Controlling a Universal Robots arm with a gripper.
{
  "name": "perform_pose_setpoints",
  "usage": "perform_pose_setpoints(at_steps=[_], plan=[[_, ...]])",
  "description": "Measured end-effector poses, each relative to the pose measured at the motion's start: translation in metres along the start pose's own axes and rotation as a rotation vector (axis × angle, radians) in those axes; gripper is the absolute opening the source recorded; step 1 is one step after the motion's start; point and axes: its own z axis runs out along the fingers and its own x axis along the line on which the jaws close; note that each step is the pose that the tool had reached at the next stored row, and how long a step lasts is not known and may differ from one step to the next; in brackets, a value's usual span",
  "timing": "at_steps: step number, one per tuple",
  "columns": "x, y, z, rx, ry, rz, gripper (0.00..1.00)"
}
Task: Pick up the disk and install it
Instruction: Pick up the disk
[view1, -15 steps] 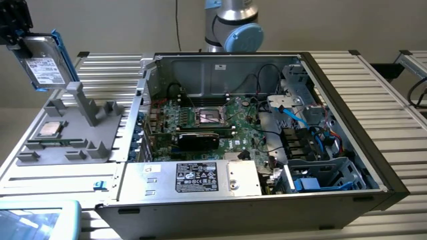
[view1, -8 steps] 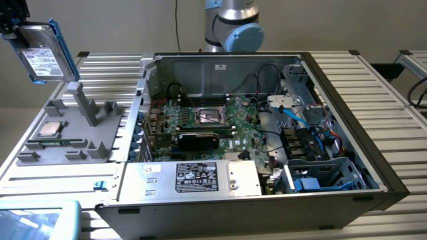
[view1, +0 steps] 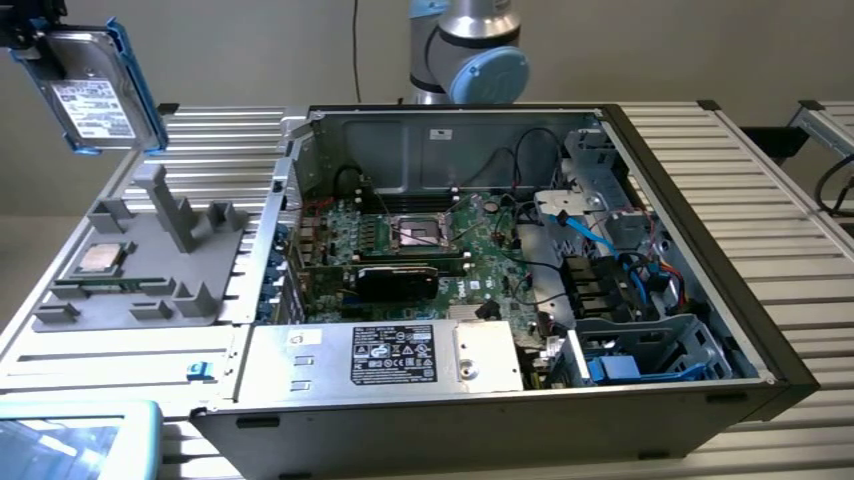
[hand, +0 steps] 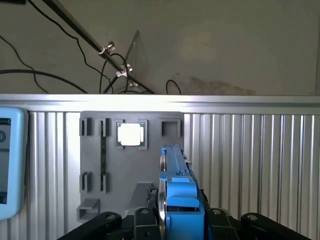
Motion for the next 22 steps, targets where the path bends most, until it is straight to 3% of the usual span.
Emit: perform_pose_setpoints(at_steps=[10, 22], plan=[[0.001, -0.0279, -0.0186, 0.0005, -0.006, 0.0, 0.37], [0.003, -0.0753, -0.0474, 0.0005, -0.0062, 0.0, 0.37]])
